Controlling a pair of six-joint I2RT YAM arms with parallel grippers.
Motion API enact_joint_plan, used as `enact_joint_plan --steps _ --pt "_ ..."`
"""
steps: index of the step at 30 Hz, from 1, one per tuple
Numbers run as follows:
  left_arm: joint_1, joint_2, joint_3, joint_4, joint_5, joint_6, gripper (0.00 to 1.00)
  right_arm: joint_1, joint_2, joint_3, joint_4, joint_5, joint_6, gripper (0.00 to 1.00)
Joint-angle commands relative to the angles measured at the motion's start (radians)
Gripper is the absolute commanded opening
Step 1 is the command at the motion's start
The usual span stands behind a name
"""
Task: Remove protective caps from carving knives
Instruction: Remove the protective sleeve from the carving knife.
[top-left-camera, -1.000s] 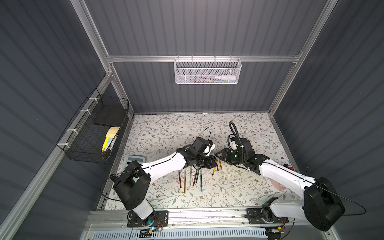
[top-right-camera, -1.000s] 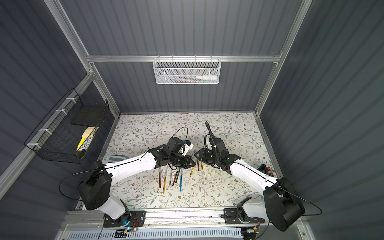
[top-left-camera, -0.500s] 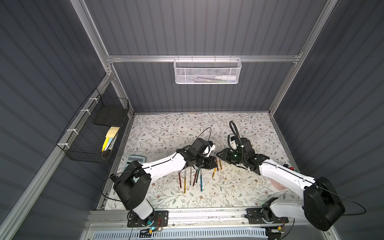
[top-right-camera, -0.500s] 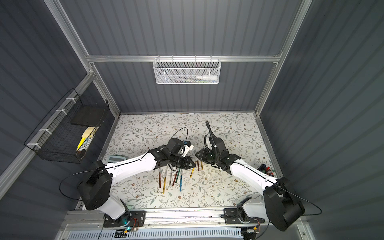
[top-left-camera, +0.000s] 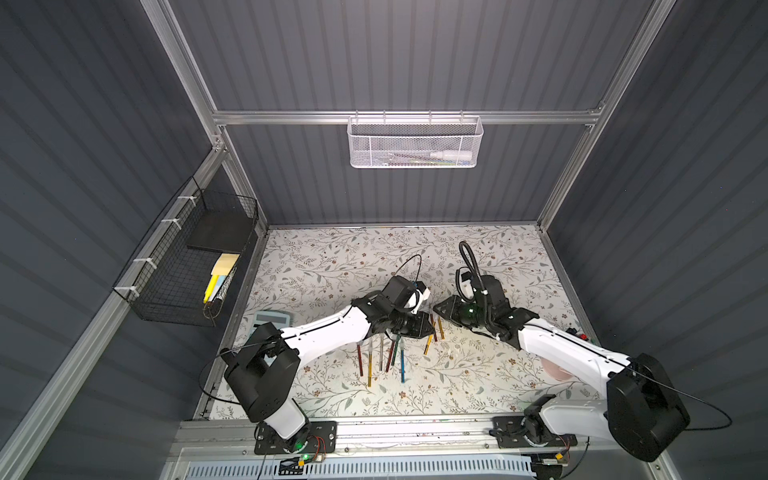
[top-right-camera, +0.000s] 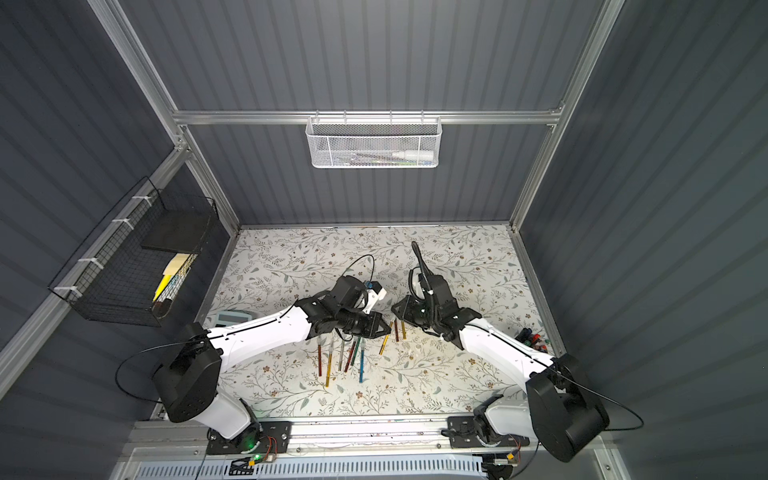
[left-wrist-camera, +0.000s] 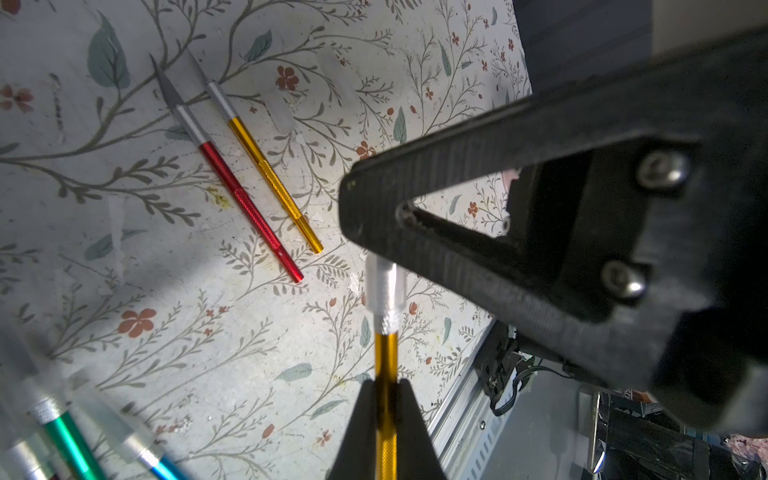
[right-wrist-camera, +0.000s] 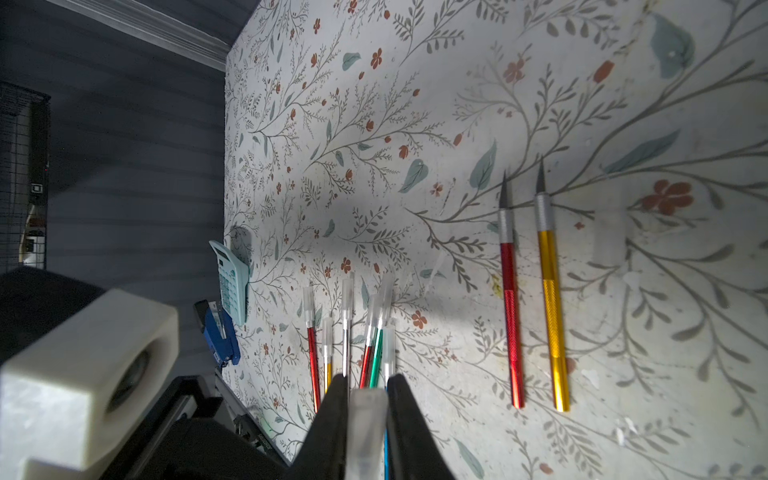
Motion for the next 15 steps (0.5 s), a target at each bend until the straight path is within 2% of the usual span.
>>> enact_joint_plan --steps 1,3,10,15 --pt "0.0 -0.034 -0.006 0.013 0.011 -0.001 0.05 -0.002 0.012 0.003 0.008 -0.003 0.004 0.17" --pt "0.0 -0.033 -0.007 0.016 0.011 -0.003 0.06 -0.002 0.009 0.005 0.01 -0.004 0.006 0.16" --pt "-0.001 -0.024 -0.011 0.038 0.015 -0.014 0.28 -0.003 -0.006 0.004 0.008 0.001 0.009 0.15" --pt "0.0 -0.015 -0.012 0.047 0.019 -0.017 0.29 -0.002 -0.014 0.004 0.006 -0.005 0.013 0.15"
